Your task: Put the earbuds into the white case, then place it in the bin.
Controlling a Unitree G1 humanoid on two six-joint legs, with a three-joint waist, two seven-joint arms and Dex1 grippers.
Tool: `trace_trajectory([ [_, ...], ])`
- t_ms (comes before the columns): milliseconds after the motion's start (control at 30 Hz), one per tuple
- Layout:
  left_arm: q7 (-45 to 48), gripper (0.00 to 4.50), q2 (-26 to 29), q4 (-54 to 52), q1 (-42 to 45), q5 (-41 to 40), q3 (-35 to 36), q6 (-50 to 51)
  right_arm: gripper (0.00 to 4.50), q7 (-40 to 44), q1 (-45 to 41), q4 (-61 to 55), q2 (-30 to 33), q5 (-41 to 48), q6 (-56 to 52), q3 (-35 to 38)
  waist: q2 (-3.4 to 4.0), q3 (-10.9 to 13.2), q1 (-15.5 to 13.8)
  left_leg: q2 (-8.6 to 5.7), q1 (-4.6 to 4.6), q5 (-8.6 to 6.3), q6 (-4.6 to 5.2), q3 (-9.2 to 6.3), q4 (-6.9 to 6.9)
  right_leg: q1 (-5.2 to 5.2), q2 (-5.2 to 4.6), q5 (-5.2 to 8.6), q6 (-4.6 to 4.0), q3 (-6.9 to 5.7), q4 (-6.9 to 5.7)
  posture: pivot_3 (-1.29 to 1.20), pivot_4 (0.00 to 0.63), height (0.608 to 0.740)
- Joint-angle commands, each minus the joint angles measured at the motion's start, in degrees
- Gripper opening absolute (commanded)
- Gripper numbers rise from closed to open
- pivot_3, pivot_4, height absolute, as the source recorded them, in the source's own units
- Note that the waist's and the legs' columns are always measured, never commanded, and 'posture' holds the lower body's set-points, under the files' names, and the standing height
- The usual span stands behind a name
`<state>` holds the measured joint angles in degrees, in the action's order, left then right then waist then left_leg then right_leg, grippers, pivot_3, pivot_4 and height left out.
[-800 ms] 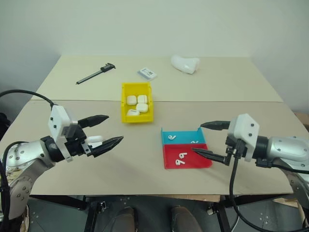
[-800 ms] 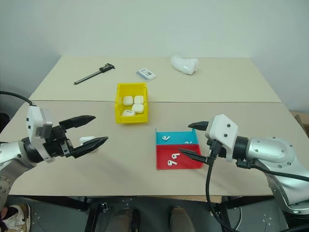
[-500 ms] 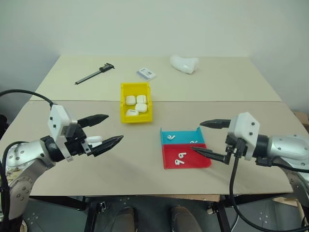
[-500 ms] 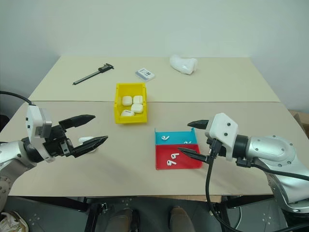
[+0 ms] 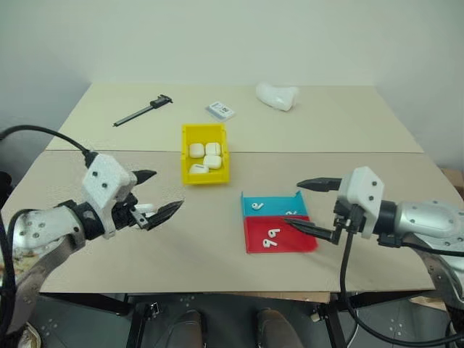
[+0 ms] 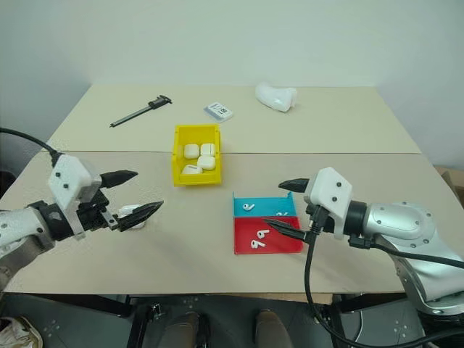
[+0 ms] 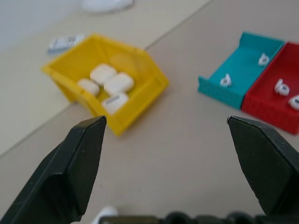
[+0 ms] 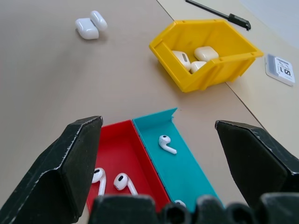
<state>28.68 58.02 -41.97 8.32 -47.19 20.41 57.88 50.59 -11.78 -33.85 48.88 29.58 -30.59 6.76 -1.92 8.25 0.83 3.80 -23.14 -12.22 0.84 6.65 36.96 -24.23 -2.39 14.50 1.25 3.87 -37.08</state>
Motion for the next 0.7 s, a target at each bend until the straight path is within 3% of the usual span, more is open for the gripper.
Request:
trace_trajectory([
  [33,-5.11,4.5,2.91,1.78,7.5,-8.51,-0.58,17.15,4.47,-0.13,-1.53,-1.1,-0.25,1.14,-0.01,0.15,-0.01,0.0,-0.01,0.0,0.0,0.0,0.0,0.0,0.0,0.0,-0.01,0.01,0.01,0.0,0.0,0.0,0.15,0.74],
  [133,-10.34,4.5,-0.1,5.73,16.59,-11.63,-0.66,32.15,4.47,-0.52,-1.83,-1.11,-0.59,0.91,0.02,-0.87,-0.03,0.02,-0.04,-0.03,-0.01,0.0,0.0,-0.02,-0.01,0.01,0.0,0.02,0.04,-0.01,0.0,0.0,0.15,0.74],
  [200,-12.77,4.5,1.76,9.55,19.26,-15.57,-2.89,34.62,4.47,-0.88,-2.43,-0.9,-0.9,0.73,-0.01,-1.61,-0.07,0.04,-0.04,-0.04,-0.02,0.0,0.0,-0.03,0.0,0.0,0.01,0.02,0.04,-0.02,-0.02,0.0,0.15,0.74],
  [367,-29.38,4.5,6.09,19.06,22.1,-29.19,-6.64,34.62,4.47,-0.67,-3.52,0.29,-1.36,0.67,0.37,-2.46,-0.09,0.05,0.23,-0.02,-0.01,0.0,0.0,-0.08,-0.01,-0.02,-0.01,0.0,0.01,0.03,-0.04,0.0,0.15,0.74],
  [433,-35.92,4.5,9.57,23.67,23.25,-38.57,-8.17,34.62,4.47,-0.35,-3.81,0.58,-1.35,0.82,0.47,-2.76,-0.14,0.08,0.24,0.0,-0.01,0.0,0.0,-0.09,-0.01,-0.05,0.0,0.0,0.0,0.03,-0.07,0.0,0.15,0.74],
  [500,-48.43,4.5,17.86,26.9,22.15,-55.13,-14.15,26.29,4.47,-0.08,-4.18,0.84,-1.57,0.98,0.59,-3.26,-0.26,0.15,0.21,0.0,-0.01,0.0,-0.01,-0.1,-0.01,-0.05,-0.03,0.0,0.0,0.02,-0.07,0.0,0.15,0.74],
  [567,-55.36,4.5,23.03,28.25,21.82,-64.52,-19.13,19.5,4.47,-0.15,-4.58,0.92,-1.99,1.01,0.61,-3.84,-0.3,0.18,0.11,0.1,-0.03,-0.01,-0.02,-0.11,-0.05,-0.08,-0.14,-0.02,-0.02,0.02,-0.07,0.0,0.15,0.74],
  [700,-56.15,4.5,23.21,33.23,26.26,-65.81,-25.66,18.05,4.47,-0.77,-5.11,0.75,-3.54,0.69,0.78,-5.24,-0.29,0.18,-0.53,-0.1,0.01,0.0,-0.04,-0.06,-0.05,-0.02,-0.21,-0.02,-0.02,-0.04,-0.08,0.0,0.15,0.74],
])
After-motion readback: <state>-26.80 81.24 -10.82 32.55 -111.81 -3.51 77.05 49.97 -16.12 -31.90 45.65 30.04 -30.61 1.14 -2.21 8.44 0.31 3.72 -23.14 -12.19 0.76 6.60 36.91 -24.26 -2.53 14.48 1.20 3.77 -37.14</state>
